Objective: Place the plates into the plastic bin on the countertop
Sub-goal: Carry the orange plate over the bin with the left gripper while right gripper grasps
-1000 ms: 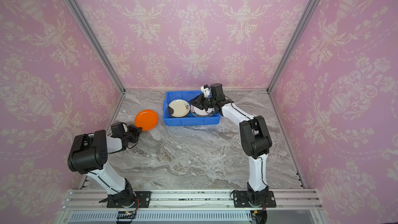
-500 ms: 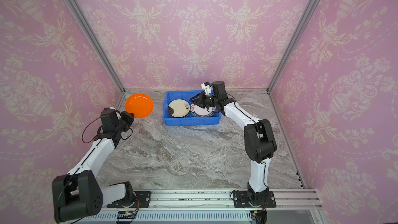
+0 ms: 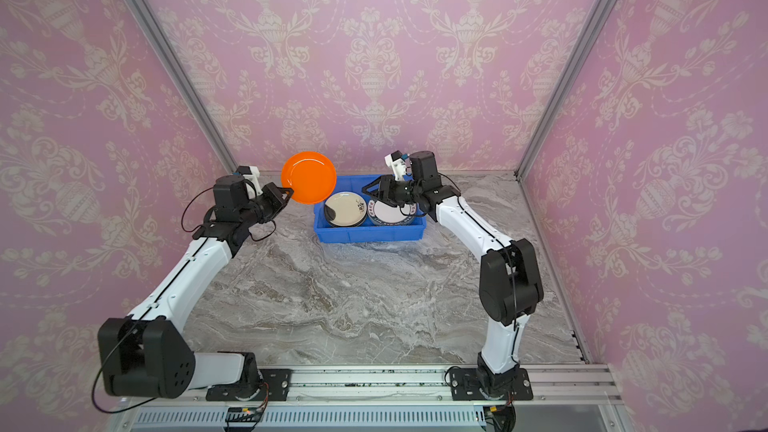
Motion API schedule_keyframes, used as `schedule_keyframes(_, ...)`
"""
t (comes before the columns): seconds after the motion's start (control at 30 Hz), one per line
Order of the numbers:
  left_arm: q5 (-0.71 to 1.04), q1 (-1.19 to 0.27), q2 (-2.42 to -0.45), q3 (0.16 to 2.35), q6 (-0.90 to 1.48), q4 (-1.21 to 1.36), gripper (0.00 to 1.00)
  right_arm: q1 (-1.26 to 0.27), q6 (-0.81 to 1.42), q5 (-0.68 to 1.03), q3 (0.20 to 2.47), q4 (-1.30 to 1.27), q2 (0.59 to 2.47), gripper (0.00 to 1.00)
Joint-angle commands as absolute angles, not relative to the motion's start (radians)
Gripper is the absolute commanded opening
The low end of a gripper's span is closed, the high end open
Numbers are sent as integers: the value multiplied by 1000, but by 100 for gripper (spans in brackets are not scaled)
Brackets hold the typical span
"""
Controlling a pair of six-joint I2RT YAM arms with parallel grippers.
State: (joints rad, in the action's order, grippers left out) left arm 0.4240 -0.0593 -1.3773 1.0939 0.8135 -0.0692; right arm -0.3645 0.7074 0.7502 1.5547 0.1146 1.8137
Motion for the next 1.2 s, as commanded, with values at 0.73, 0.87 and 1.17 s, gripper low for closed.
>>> schedule_keyframes(0.73,707,-224,-1557,1180,881,-14,0,-359,592,609,1588,267,1763,23)
schedule_keyframes(0.87,700,-224,-1560,1180,866,-33,0,-357,625,606,1592,259,1776,13)
schedule_keyframes(1.17,572,-218,-1544,1169,728,-198,99,-347,648,590,1676,278,1854,0)
